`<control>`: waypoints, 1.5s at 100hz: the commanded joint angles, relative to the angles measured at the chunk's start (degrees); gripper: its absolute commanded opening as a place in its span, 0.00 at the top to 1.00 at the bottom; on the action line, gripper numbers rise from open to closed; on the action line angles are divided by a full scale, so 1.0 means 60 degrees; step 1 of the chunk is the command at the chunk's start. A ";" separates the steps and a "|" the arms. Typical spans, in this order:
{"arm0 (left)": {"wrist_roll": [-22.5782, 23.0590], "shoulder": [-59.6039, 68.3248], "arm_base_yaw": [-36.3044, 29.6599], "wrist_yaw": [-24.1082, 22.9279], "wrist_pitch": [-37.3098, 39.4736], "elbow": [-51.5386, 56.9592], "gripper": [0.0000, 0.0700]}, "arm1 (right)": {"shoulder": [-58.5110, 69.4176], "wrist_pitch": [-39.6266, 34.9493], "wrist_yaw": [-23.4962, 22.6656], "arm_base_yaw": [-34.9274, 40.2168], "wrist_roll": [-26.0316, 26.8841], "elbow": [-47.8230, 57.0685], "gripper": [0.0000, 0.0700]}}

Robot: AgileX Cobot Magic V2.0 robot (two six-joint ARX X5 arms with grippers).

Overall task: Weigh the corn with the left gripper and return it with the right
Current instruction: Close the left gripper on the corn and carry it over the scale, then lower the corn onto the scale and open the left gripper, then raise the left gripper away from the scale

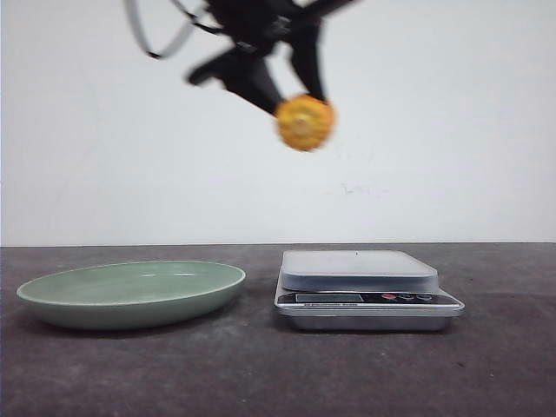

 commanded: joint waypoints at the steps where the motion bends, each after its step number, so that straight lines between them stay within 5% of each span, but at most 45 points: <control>1: -0.0372 0.0674 -0.0098 0.0004 0.0025 0.0579 0.98 | 0.0029 -0.0007 0.0029 0.0007 -0.0109 0.0149 0.26; 49: -0.0612 0.2681 -0.0146 0.0215 -0.0375 0.1115 0.93 | -0.0047 -0.0273 0.0029 0.0018 -0.0106 0.0149 0.26; 65: -0.0579 0.2681 -0.0146 0.0215 -0.0393 0.1115 0.54 | -0.0047 -0.0324 0.0029 0.0018 -0.0109 0.0149 0.26; 80: -0.0459 0.2681 -0.0146 0.0215 -0.0481 0.1115 0.51 | -0.0047 -0.0353 0.0029 0.0018 -0.0106 0.0149 0.26; 104: -0.0255 0.2641 -0.0175 0.0291 -0.0579 0.1122 0.08 | -0.0047 -0.0474 0.0029 0.0018 -0.0106 0.0149 0.26; 127: 0.0233 0.2164 -0.0171 0.0047 -0.1213 0.1861 0.08 | -0.0047 -0.0546 0.0029 0.0018 -0.0113 0.0149 0.26; 150: 0.1942 0.0007 0.0066 -0.1377 -0.2095 0.3555 0.09 | -0.0044 -0.0718 -0.0011 0.0025 -0.0113 0.0149 0.26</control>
